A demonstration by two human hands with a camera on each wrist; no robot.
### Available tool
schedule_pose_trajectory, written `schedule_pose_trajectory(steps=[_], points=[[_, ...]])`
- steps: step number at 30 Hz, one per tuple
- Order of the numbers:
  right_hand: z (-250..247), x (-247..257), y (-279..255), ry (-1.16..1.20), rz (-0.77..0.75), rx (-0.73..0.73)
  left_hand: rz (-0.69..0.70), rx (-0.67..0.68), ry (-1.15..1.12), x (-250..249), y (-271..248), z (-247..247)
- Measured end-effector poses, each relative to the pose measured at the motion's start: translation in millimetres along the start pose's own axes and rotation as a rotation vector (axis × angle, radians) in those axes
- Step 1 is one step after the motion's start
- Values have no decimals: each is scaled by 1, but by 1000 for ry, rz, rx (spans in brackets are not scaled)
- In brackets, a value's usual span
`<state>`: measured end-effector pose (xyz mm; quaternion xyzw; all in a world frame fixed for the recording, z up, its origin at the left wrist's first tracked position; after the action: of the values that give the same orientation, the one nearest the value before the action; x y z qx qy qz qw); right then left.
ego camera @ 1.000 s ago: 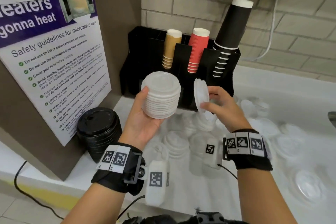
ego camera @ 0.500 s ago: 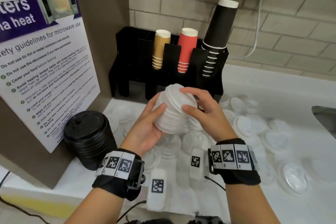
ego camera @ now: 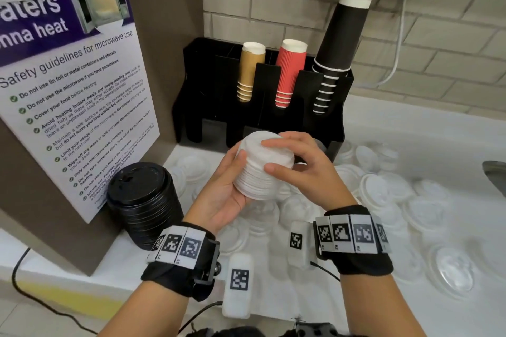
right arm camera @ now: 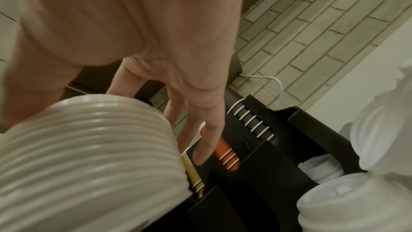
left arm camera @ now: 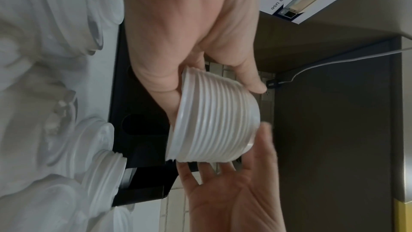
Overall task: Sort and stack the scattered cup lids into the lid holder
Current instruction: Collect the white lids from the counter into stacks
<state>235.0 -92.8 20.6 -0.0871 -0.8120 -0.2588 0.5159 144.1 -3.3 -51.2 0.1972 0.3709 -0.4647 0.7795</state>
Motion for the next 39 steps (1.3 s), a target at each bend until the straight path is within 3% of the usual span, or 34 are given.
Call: schedule_pose_trajectory(steps=[3, 4, 5, 9, 11, 13, 19, 26, 30, 35, 39], points=[[-17, -9, 14, 23, 41, -93, 31, -39, -59, -11, 0, -5], [-23, -15, 23, -78, 80, -107, 48, -55, -75, -16, 0, -8], [-23, -24, 33, -275, 133, -44, 66, -71, -85, -22, 0, -11], [3, -87, 44, -1171, 506, 499, 114, -103, -114, -39, -2, -17], [12, -103, 42, -1357, 550, 625, 135, -93, -115, -46, -3, -16], [20, -113, 42, -1391, 540, 677, 145, -78, -109, -49, -4, -14], [36, -111, 52, -1094, 530, 760, 144, -78, -107, -49, -6, -13], [47, -117, 58, -1017, 472, 843, 137, -56, -119, -51, -7, -10], [29, -95, 75, -865, 349, 593, 151, -62, -123, -51, -7, -12], [-14, -54, 76, -218, 341, 192, 156, -65, -97, -48, -5, -15], [-29, -27, 47, 146, 245, -12, 124, -90, -68, -37, -2, -16]])
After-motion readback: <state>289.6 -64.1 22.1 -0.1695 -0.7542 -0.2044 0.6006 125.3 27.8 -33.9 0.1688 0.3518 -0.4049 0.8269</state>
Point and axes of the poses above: each hand's wrist, its own y-axis towards the middle knuckle, its own z-axis out of the palm, x = y × z, the point moved 8 cm from there along y, towards the middle knuckle, and after that the axes turned 3 degrees about y, right-handed, at the moved point
